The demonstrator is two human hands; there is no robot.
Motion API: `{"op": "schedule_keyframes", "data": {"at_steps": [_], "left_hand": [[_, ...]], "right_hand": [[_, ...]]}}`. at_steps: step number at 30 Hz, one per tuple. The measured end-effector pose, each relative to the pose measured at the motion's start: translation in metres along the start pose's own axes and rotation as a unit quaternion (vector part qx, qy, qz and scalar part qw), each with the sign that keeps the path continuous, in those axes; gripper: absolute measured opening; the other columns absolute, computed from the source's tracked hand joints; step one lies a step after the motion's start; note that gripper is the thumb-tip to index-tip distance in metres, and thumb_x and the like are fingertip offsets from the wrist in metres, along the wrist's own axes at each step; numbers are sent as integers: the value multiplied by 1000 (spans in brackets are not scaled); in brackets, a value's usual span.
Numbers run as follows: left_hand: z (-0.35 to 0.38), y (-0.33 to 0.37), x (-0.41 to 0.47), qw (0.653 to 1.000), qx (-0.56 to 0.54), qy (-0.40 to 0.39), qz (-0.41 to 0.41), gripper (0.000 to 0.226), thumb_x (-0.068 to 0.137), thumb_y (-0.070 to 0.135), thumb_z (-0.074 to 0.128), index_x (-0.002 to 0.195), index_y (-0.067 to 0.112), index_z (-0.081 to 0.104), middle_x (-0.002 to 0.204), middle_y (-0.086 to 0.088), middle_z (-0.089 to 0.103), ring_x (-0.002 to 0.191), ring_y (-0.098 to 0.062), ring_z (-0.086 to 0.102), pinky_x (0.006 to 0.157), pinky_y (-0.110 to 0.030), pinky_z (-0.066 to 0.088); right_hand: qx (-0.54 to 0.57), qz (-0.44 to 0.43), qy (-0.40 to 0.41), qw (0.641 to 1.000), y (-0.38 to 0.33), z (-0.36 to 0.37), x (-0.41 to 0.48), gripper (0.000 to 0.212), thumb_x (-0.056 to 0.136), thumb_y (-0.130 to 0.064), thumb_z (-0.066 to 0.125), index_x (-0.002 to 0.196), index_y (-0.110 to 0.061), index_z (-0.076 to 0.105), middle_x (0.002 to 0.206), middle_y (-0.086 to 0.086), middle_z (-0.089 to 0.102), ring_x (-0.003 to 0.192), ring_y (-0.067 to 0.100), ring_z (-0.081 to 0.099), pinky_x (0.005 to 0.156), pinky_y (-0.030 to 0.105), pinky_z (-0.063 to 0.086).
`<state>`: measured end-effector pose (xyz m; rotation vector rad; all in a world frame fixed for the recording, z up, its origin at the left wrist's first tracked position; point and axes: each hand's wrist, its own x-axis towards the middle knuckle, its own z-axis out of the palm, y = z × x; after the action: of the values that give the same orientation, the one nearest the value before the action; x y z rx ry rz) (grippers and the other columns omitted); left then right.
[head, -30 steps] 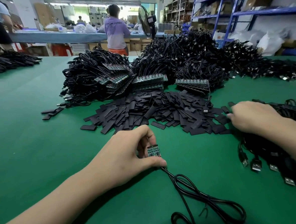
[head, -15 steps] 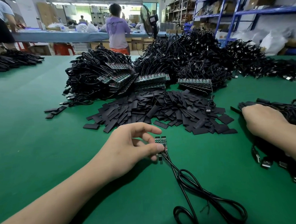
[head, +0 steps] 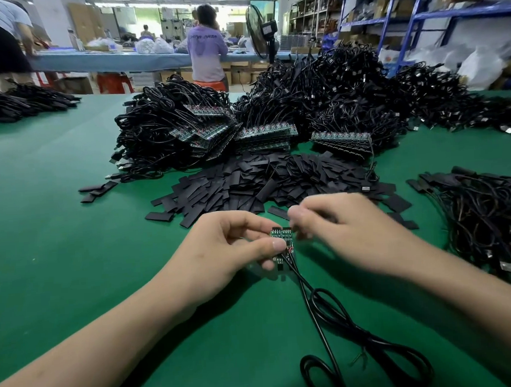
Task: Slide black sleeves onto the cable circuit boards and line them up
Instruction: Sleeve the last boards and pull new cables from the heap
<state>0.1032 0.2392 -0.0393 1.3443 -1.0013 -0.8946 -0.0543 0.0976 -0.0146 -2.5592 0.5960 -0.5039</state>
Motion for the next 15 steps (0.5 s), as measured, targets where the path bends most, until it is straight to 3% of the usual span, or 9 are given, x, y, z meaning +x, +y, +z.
{"op": "schedule_keyframes", "data": {"at_steps": [2, 4, 6, 9, 15], "left_hand": [[-1, 1, 0, 1000, 0, 6, 8, 25, 68, 21, 82, 91, 11, 78, 80, -9, 77, 60, -10, 68, 56, -14, 51], [-3, 1, 1, 1000, 2, 21, 11, 26, 69, 21, 81, 92, 11, 78, 78, -7, 77, 60, -8, 67, 54, -11, 48], [-3, 1, 1, 999, 14, 29, 10, 25, 69, 26, 81, 90, 12, 78, 76, -5, 76, 61, -8, 68, 55, -11, 48], [0, -1, 0, 999, 42, 16, 12, 21, 72, 38, 79, 83, 20, 79, 73, -2, 75, 63, -6, 67, 56, -15, 49], [2, 3, 1, 1000, -4, 2, 1, 18, 69, 34, 78, 77, 18, 80, 70, -7, 72, 59, -8, 63, 58, -17, 53]], "right_hand": [[74, -7, -21, 997, -5, 12, 1, 40, 101, -49, 50, 68, -28, 61, 63, -18, 64, 56, -3, 54, 56, 12, 38], [182, 7, -51, 982, -5, 17, 1, 35, 104, -36, 55, 71, -25, 63, 65, -7, 69, 58, 0, 61, 59, 9, 41], [250, 16, -56, 966, -4, 20, -2, 29, 103, -30, 58, 76, -20, 65, 67, -1, 69, 62, 7, 66, 62, 14, 47], [257, 12, -33, 966, -2, 24, -5, 27, 102, -29, 59, 80, -16, 67, 66, -1, 69, 61, 9, 65, 65, 22, 52], [333, 11, -38, 942, -4, 25, -6, 27, 104, -24, 56, 80, -17, 66, 67, 1, 65, 63, 8, 59, 65, 18, 47]]}}
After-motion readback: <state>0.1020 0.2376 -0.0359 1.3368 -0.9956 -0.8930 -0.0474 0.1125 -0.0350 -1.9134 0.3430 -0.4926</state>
